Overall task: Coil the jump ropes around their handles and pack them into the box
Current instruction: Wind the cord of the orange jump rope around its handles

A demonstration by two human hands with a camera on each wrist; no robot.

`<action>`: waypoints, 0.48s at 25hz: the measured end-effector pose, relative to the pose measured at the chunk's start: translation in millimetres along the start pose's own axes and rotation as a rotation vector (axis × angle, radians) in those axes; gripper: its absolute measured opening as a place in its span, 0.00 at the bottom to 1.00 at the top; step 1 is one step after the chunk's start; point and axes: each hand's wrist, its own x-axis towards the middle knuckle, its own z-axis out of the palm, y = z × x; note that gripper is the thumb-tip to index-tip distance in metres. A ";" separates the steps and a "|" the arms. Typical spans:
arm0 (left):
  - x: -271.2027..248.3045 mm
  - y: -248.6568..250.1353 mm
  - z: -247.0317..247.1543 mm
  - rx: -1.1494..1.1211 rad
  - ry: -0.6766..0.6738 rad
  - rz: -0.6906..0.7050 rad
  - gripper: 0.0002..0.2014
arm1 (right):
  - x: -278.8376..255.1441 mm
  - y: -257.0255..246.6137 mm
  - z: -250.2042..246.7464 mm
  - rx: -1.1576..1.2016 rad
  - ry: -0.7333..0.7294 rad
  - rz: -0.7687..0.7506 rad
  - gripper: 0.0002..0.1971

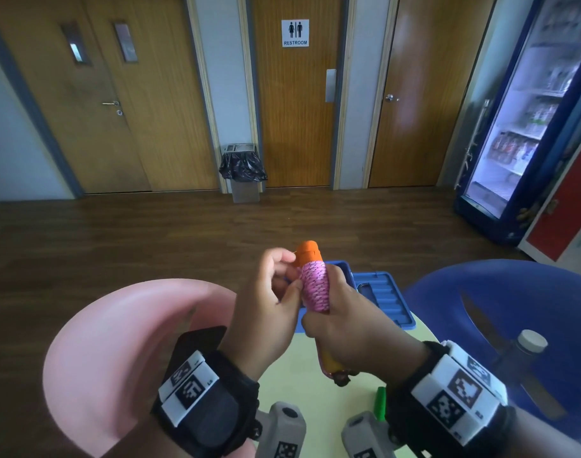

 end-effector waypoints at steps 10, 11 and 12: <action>-4.0 -9.2 1.4 0.066 -0.008 -0.048 0.18 | 1.0 0.7 6.4 -0.147 -0.063 0.008 0.21; -4.5 -11.8 0.6 0.074 -0.032 -0.048 0.18 | 0.8 1.8 5.8 -0.147 -0.066 0.010 0.21; -4.8 -15.0 -1.8 0.071 -0.061 -0.041 0.17 | 1.0 3.9 5.6 -0.136 -0.076 0.018 0.22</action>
